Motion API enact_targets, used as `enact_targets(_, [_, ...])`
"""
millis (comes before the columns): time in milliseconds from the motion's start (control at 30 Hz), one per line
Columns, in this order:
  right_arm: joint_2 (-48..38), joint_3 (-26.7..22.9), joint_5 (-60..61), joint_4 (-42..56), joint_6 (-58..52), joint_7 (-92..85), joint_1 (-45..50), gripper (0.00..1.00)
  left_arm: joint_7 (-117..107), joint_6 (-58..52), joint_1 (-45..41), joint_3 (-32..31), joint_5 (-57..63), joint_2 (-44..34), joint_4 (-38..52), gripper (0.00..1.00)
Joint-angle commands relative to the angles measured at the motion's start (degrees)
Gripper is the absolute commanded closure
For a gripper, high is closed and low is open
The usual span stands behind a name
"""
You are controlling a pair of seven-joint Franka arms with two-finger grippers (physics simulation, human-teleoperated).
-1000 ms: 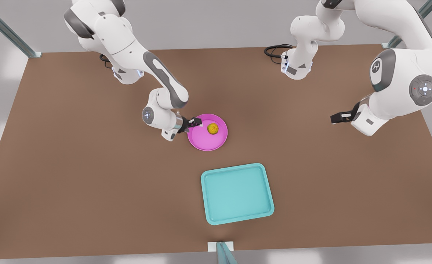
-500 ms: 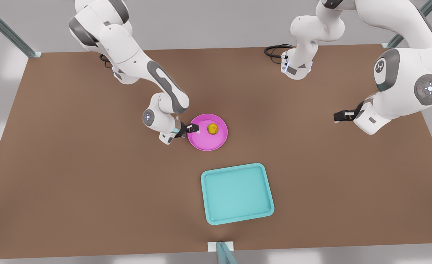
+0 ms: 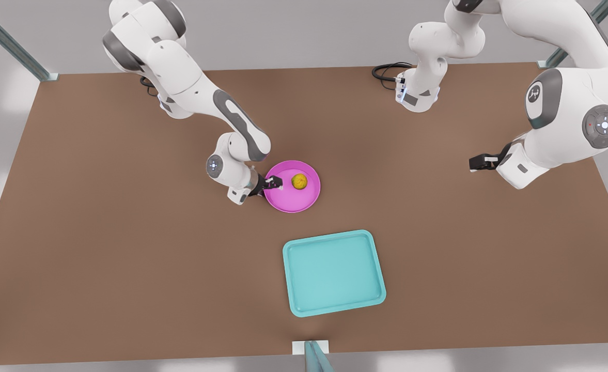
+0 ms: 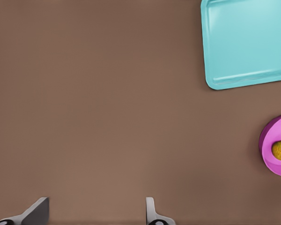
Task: Place the orange on the plate with the left arm and the plate on the tray with the right arm
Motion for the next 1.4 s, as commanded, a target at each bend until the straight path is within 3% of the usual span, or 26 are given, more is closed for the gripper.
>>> enact_targets(0, [-0.3,0.0,0.0,0.0,0.0,-1.4,0.0,0.0,1.8,0.0,-0.1,0.0,0.0,0.0,0.0,0.0])
enact_targets(33, [-0.3,0.0,0.0,0.0,-0.1,-1.4,0.0,0.07,1.7,0.0,-0.1,0.0,0.0,0.0,0.0,0.0])
enact_targets(100, [-0.3,0.0,0.0,0.0,-0.1,-1.4,0.0,0.08,1.3,0.0,-0.1,0.0,0.0,0.0,0.0,0.0])
enact_targets(200, [-0.3,0.0,0.0,0.0,-0.2,-1.7,-0.1,0.37,1.2,0.0,-0.1,0.0,0.0,0.0,0.1,0.0])
enact_targets(267, [-0.2,-0.1,0.0,0.0,-0.2,-2.3,-0.1,0.49,1.1,0.0,-0.1,0.0,0.0,0.0,0.1,0.0])
enact_targets(567, [-0.2,-0.1,0.0,0.5,-0.3,-2.2,-0.2,0.79,1.6,-0.8,0.0,-0.1,0.0,-0.1,0.3,0.0])
enact_targets(1000, [0.3,-0.5,0.0,13.5,-9.4,-1.5,-2.3,0.79,1.4,-0.8,0.0,-0.1,-0.1,0.4,0.6,0.0])
enact_targets(1367, [24.8,-0.6,-0.4,53.7,-17.6,3.7,0.0,0.79,1.1,-1.0,0.0,-0.1,-0.1,0.2,0.6,0.0])
